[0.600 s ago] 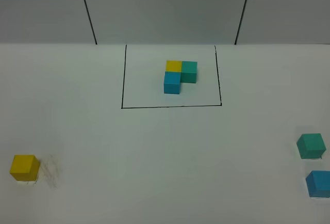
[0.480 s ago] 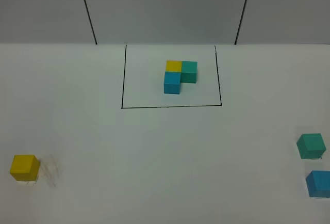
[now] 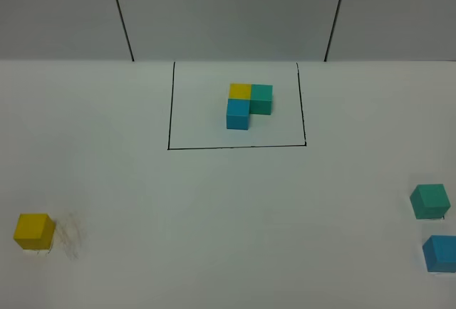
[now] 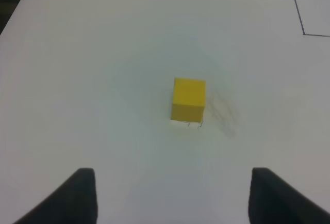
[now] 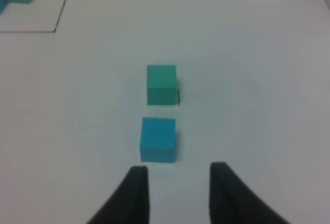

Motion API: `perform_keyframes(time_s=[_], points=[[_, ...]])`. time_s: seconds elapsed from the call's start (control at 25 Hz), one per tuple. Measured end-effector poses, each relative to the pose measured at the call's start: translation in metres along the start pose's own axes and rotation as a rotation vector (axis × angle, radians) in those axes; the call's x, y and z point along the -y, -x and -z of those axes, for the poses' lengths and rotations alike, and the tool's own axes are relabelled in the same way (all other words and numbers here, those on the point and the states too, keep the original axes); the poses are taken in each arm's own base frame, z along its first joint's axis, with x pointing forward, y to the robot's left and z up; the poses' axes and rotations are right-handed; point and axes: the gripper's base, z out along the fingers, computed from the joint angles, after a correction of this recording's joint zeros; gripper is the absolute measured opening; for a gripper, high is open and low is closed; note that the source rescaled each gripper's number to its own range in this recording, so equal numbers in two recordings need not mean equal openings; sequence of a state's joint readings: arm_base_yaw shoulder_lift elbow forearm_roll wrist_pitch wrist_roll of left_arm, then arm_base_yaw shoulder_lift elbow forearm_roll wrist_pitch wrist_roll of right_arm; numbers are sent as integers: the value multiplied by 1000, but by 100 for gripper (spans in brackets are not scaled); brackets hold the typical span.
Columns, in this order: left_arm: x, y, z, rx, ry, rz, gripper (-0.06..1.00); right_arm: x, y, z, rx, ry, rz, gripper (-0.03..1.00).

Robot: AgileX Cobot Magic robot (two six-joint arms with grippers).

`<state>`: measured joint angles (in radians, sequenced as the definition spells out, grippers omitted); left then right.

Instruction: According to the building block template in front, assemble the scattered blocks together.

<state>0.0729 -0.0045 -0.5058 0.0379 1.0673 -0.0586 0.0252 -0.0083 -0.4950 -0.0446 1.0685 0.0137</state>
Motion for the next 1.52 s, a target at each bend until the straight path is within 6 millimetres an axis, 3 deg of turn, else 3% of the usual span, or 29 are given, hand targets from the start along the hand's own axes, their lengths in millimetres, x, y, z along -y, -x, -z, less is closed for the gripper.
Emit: perform_keyframes(time_s=[0.52, 0.64, 0.8, 1.0, 1.12, 1.32, 1.52], points=[[1, 3, -1, -16, -7, 9, 38, 0, 0, 0, 0, 0, 0, 0], [2, 21, -6, -78, -3, 31, 38, 0, 0, 0, 0, 0, 0, 0], [4, 61, -24, -167, 6, 46, 38, 0, 0, 0, 0, 0, 0, 0], [8, 110, -73, -331, 16, 40, 38, 0, 0, 0, 0, 0, 0, 0], [10, 126, -112, -421, 22, 36, 38, 0, 0, 0, 0, 0, 0, 0], [13, 123, -180, -587, 31, 28, 38, 0, 0, 0, 0, 0, 0, 0], [16, 106, -226, -723, -6, -23, 38, 0, 0, 0, 0, 0, 0, 0]])
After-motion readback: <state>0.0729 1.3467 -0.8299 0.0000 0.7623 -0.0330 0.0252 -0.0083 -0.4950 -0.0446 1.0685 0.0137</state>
